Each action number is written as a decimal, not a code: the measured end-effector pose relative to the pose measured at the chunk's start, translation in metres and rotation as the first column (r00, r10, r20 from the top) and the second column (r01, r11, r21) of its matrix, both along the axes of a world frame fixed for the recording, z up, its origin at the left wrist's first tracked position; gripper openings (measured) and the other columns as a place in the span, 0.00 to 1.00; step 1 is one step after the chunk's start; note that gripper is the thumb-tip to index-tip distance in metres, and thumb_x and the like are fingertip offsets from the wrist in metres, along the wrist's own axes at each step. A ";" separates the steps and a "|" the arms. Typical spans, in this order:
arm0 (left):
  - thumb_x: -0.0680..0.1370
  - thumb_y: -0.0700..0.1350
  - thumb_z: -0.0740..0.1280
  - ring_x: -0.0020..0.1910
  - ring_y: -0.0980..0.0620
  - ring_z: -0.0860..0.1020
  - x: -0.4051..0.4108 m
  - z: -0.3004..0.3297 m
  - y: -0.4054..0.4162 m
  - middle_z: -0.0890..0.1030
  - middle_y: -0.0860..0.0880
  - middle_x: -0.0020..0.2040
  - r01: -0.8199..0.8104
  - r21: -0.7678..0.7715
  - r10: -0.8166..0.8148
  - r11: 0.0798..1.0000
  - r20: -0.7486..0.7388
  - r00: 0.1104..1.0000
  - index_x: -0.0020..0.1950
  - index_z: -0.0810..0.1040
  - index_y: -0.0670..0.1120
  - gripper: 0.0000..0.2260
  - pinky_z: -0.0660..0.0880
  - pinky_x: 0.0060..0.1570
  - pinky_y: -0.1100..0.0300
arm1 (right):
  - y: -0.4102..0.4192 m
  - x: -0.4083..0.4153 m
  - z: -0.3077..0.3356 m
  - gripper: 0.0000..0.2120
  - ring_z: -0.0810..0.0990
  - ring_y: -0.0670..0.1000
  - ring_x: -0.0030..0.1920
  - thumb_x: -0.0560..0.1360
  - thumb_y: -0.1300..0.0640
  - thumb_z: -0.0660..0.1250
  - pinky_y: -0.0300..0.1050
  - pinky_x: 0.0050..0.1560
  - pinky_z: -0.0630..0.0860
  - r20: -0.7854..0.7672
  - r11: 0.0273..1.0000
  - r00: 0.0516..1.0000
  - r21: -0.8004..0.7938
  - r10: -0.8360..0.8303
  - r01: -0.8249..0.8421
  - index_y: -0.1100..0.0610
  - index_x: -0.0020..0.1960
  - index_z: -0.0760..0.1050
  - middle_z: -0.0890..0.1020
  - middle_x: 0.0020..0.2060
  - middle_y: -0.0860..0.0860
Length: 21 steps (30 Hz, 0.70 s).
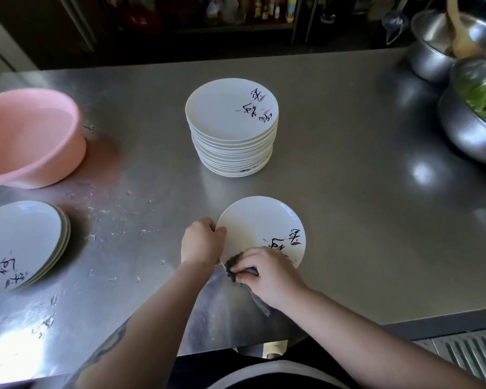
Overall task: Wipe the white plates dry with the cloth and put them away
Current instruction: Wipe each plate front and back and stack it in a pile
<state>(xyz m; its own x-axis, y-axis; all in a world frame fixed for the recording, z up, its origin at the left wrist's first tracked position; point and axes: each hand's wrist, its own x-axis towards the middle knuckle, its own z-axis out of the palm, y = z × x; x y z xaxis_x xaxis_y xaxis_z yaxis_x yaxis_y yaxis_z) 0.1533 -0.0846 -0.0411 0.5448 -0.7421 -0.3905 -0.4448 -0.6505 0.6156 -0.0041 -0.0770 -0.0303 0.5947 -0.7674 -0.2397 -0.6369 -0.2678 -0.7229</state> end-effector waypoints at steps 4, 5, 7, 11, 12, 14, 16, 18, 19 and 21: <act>0.75 0.43 0.67 0.27 0.42 0.80 0.005 -0.002 0.003 0.81 0.42 0.33 -0.012 -0.026 0.011 1.000 -0.041 0.999 0.39 0.75 0.41 0.07 0.80 0.28 0.52 | -0.019 -0.049 -0.002 0.08 0.74 0.47 0.54 0.72 0.59 0.70 0.44 0.56 0.72 -0.174 0.993 0.984 -0.118 -0.035 0.015 0.49 0.47 0.85 0.82 0.49 0.41; 0.75 0.43 0.67 0.26 0.42 0.80 0.004 -0.002 0.003 0.81 0.42 0.32 -0.006 -0.029 0.004 1.000 -0.049 0.999 0.40 0.76 0.41 0.07 0.81 0.29 0.50 | -0.026 -0.061 -0.001 0.08 0.72 0.47 0.53 0.72 0.59 0.70 0.46 0.54 0.74 -0.196 0.986 0.977 -0.157 -0.087 0.056 0.48 0.47 0.84 0.81 0.48 0.39; 0.75 0.43 0.67 0.25 0.44 0.80 0.003 0.000 0.005 0.81 0.44 0.30 0.027 -0.030 -0.029 0.999 -0.064 0.998 0.40 0.76 0.41 0.07 0.81 0.31 0.49 | -0.039 -0.071 0.001 0.09 0.69 0.46 0.51 0.73 0.59 0.69 0.48 0.51 0.75 -0.243 0.973 0.960 -0.214 -0.142 0.090 0.48 0.47 0.84 0.81 0.48 0.38; 0.76 0.48 0.70 0.33 0.47 0.80 0.005 0.000 0.021 0.80 0.52 0.31 0.134 -0.038 -0.131 0.990 0.075 0.989 0.47 0.75 0.45 0.07 0.77 0.38 0.55 | -0.046 -0.066 0.006 0.09 0.75 0.49 0.50 0.71 0.65 0.71 0.43 0.50 0.73 -0.071 0.941 0.956 -0.208 -0.286 0.266 0.53 0.45 0.85 0.82 0.46 0.41; 0.75 0.48 0.71 0.35 0.49 0.77 0.005 0.001 0.029 0.78 0.56 0.34 0.131 -0.080 -0.117 0.988 0.164 0.980 0.50 0.75 0.47 0.09 0.73 0.36 0.58 | -0.046 -0.068 0.008 0.09 0.78 0.48 0.49 0.70 0.66 0.72 0.41 0.51 0.74 0.051 0.913 0.926 -0.155 -0.375 0.378 0.54 0.44 0.85 0.82 0.45 0.42; 0.73 0.47 0.74 0.37 0.52 0.75 -0.002 0.007 0.042 0.76 0.57 0.38 0.183 -0.272 -0.100 0.945 0.295 0.950 0.52 0.76 0.49 0.11 0.68 0.34 0.62 | -0.046 -0.074 0.014 0.10 0.81 0.46 0.48 0.69 0.68 0.73 0.37 0.51 0.74 0.241 0.842 0.826 -0.059 -0.509 0.536 0.54 0.43 0.85 0.82 0.43 0.42; 0.70 0.45 0.77 0.42 0.53 0.77 -0.020 0.011 0.049 0.79 0.55 0.42 0.398 -0.417 -0.252 0.817 0.363 0.897 0.49 0.81 0.49 0.10 0.70 0.40 0.64 | -0.046 -0.080 0.020 0.11 0.82 0.45 0.48 0.69 0.69 0.73 0.35 0.51 0.74 0.304 0.812 0.782 -0.043 -0.544 0.581 0.54 0.44 0.85 0.83 0.43 0.42; 0.67 0.49 0.78 0.50 0.50 0.80 -0.039 0.007 0.052 0.83 0.52 0.50 0.623 -0.404 -0.455 0.670 0.438 0.775 0.49 0.84 0.49 0.13 0.74 0.55 0.55 | -0.045 -0.083 0.025 0.12 0.81 0.44 0.48 0.68 0.69 0.73 0.34 0.52 0.74 0.334 0.808 0.770 -0.041 -0.544 0.588 0.53 0.43 0.84 0.83 0.44 0.42; 0.65 0.51 0.79 0.55 0.48 0.80 -0.047 0.003 0.051 0.83 0.50 0.55 0.696 -0.342 -0.535 0.631 0.458 0.710 0.50 0.84 0.49 0.16 0.72 0.62 0.49 | -0.044 -0.084 0.026 0.13 0.81 0.44 0.48 0.68 0.69 0.73 0.33 0.53 0.73 0.350 0.806 0.763 -0.038 -0.544 0.591 0.52 0.43 0.84 0.83 0.44 0.42; 0.65 0.56 0.78 0.66 0.50 0.75 -0.054 -0.005 0.050 0.78 0.51 0.65 0.746 -0.215 -0.623 0.630 0.434 0.651 0.56 0.83 0.51 0.22 0.60 0.71 0.44 | -0.043 -0.086 0.028 0.15 0.81 0.44 0.49 0.68 0.69 0.73 0.36 0.54 0.74 0.375 0.793 0.741 -0.024 -0.557 0.609 0.49 0.42 0.83 0.83 0.44 0.43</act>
